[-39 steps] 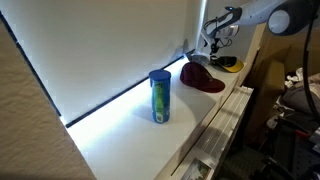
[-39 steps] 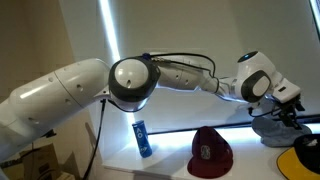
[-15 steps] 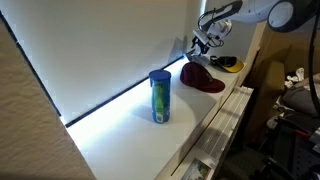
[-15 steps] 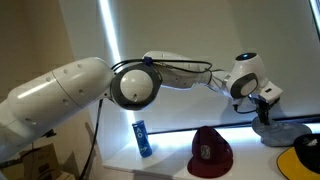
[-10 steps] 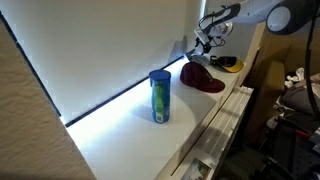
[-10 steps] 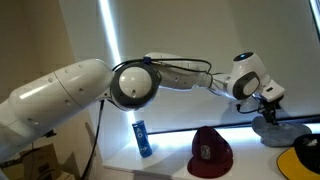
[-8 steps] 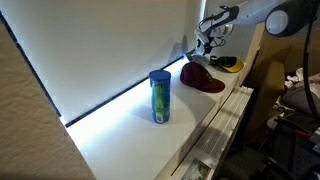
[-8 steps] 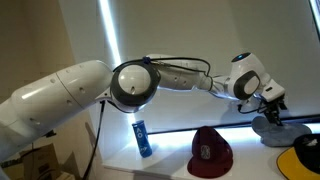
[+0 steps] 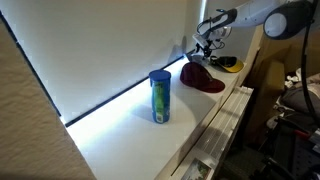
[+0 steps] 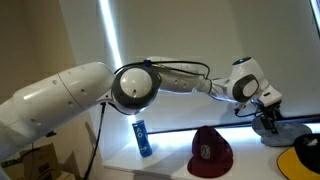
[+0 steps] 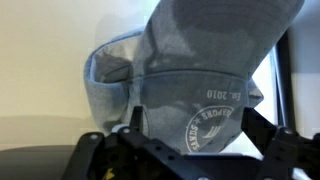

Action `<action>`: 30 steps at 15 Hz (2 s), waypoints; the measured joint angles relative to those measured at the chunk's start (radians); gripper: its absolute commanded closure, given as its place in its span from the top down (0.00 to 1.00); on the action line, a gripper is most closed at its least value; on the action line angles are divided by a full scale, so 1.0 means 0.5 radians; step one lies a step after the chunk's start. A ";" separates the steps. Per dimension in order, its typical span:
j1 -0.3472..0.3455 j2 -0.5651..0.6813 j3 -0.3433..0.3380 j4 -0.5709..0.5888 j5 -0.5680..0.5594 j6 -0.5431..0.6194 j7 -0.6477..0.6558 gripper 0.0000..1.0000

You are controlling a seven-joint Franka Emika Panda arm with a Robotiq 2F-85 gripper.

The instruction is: Place the grey cap on top of the blue container

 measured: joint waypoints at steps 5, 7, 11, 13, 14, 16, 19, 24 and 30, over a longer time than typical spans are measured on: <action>0.000 0.001 -0.005 0.002 0.000 0.015 0.001 1.00; 0.002 0.003 -0.009 0.002 0.002 0.048 0.037 1.00; 0.008 0.031 -0.071 0.001 0.000 0.227 0.232 1.00; 0.014 0.031 -0.071 0.002 0.000 0.227 0.232 1.00; 0.015 0.031 -0.071 0.001 0.000 0.227 0.232 1.00; 0.015 0.033 -0.071 0.001 0.000 0.211 0.232 1.00; 0.001 0.063 -0.083 0.014 -0.051 0.025 0.306 1.00; -0.004 0.100 -0.111 0.036 -0.075 -0.010 0.381 0.68; 0.003 0.099 -0.111 0.044 -0.075 0.023 0.381 0.27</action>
